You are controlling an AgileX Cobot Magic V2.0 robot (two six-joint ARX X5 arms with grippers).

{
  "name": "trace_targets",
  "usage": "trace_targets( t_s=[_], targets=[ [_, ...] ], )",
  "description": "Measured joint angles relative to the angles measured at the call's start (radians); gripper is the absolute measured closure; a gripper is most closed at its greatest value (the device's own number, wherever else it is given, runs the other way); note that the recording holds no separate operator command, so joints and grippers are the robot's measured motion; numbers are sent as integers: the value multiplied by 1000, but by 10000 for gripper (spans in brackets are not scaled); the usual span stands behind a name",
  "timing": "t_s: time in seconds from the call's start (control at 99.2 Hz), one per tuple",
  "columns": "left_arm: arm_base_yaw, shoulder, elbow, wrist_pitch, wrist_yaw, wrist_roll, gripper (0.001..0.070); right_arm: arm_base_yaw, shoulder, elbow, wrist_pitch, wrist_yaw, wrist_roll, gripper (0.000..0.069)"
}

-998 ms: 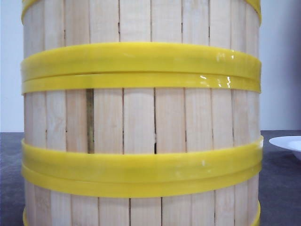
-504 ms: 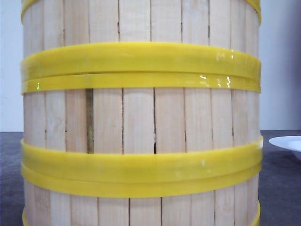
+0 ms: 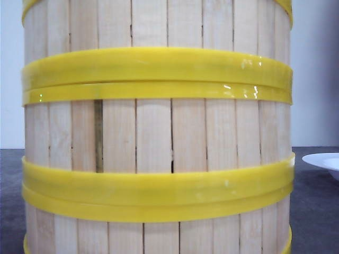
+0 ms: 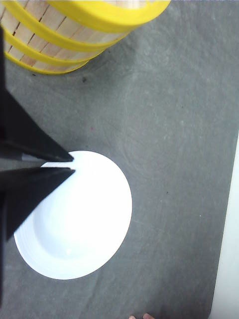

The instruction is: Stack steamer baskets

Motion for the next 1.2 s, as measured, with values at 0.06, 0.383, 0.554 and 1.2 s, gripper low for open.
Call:
trace_targets(
  t_s=[0.06, 0.383, 0.554, 1.2],
  targets=[
    [0, 0, 0, 0, 0, 0, 684, 0, 0, 0, 0, 0, 0, 679],
    [0, 0, 0, 0, 0, 0, 684, 0, 0, 0, 0, 0, 0, 679],
    [0, 0, 0, 0, 0, 0, 684, 0, 0, 0, 0, 0, 0, 679],
    [0, 0, 0, 0, 0, 0, 684, -37, 0, 0, 74, 192, -35, 679]
  ],
)
